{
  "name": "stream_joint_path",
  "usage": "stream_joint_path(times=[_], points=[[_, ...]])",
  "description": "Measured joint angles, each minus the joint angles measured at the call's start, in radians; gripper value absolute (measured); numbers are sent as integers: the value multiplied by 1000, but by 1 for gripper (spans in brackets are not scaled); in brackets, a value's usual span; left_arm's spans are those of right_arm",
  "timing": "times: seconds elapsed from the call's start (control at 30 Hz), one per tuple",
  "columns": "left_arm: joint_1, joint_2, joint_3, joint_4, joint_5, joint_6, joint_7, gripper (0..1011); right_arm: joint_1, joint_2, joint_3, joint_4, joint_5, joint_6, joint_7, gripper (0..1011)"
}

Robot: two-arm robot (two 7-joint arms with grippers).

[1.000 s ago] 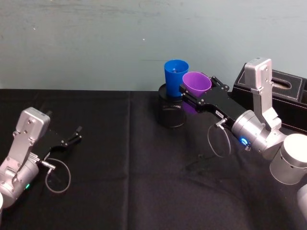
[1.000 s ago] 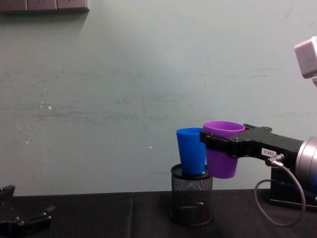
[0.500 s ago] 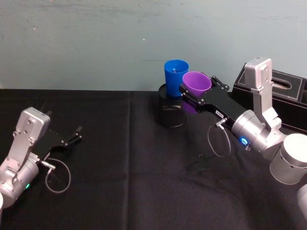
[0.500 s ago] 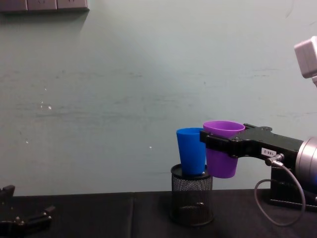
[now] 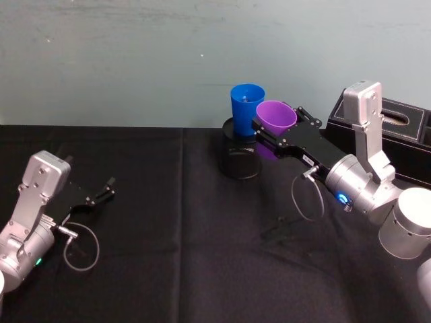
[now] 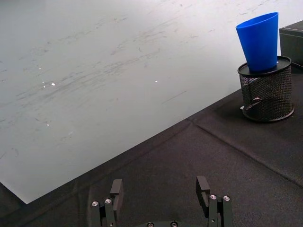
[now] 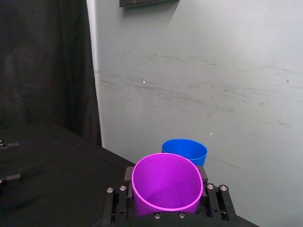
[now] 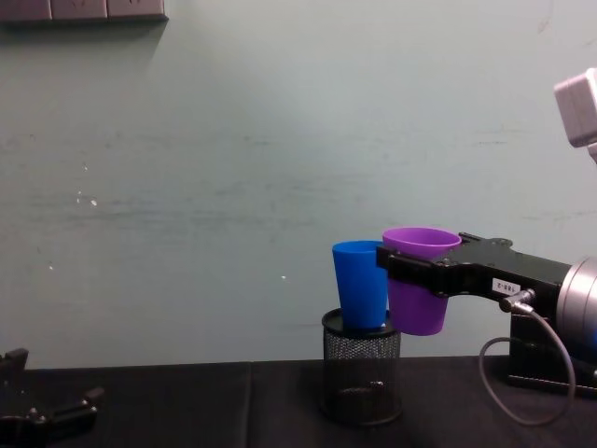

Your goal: Pick up one cup with a gripper and tap it against the other cup.

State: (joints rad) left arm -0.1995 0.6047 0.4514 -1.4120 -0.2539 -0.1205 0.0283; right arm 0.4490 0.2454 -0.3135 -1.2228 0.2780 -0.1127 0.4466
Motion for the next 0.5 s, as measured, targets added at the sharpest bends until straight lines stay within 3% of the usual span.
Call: stream_joint_path(times=[0.3, 0.5], points=[[0, 0, 0, 0, 0, 0, 0, 1011, 0, 0, 0, 0, 0, 0, 0, 757], [0, 0, 0, 0, 0, 0, 0, 1011, -9, 18, -1, -25, 23, 28, 5, 757]])
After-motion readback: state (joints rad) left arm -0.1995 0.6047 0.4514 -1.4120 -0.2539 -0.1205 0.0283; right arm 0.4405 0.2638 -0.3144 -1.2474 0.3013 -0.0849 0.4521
